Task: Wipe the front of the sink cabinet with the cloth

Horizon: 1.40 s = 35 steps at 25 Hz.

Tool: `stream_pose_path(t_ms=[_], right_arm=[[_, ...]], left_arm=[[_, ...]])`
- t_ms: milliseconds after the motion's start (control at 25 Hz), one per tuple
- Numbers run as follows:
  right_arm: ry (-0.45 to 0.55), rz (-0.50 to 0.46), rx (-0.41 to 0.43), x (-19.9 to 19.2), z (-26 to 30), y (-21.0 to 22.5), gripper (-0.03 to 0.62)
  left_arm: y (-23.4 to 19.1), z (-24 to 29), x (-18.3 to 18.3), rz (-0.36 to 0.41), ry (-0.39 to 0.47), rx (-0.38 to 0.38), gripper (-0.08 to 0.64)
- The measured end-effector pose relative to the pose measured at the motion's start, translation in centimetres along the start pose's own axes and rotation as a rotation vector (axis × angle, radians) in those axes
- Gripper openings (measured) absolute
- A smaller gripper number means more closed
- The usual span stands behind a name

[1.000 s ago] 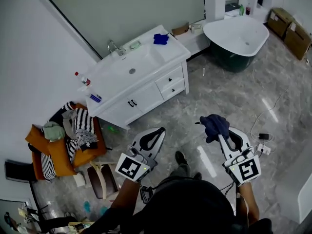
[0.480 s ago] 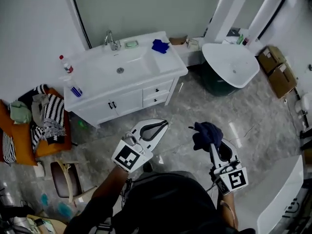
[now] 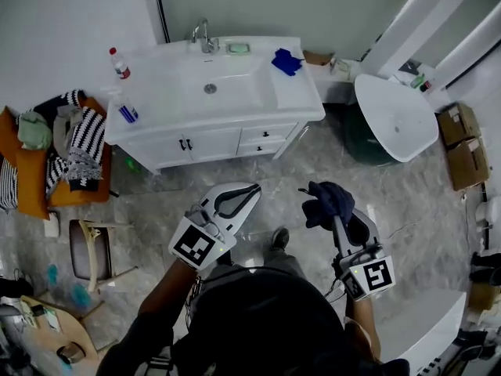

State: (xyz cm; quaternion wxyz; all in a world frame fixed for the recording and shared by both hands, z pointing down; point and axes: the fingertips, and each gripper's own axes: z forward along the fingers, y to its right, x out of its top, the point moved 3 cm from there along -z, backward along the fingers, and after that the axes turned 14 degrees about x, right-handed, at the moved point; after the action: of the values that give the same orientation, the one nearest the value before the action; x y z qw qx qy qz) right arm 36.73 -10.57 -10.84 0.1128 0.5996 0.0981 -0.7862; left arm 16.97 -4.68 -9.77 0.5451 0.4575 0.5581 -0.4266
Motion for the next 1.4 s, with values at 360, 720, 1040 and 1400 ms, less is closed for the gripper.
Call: stream_pose_path(t_ms=[360,720,1040,1400], right_arm=[[0.024,0.061,0.193,-3.6,3.9,10.9,0.058],[-0.087,0.065,0.23,-10.6,13.2,17.5,0.058],[-0.185,0.053,0.244,-19.5,24.3,21.2,0.058],[-0.321,0.18,0.26,-38.4,40.9,23.8,0.058]], left_arm=[[1.5,7.1,-2.0,-0.032,-0.13,0.167,0.012],[0.2,10.1,-6.5,-0.06,-0.172,0.301,0.012],[-6.7,9.7,-14.5,-0.155,-0.207,0.42,0.014],[-5.4,8.9,-28.0,-0.325,-0.216,0.607,0.014]])
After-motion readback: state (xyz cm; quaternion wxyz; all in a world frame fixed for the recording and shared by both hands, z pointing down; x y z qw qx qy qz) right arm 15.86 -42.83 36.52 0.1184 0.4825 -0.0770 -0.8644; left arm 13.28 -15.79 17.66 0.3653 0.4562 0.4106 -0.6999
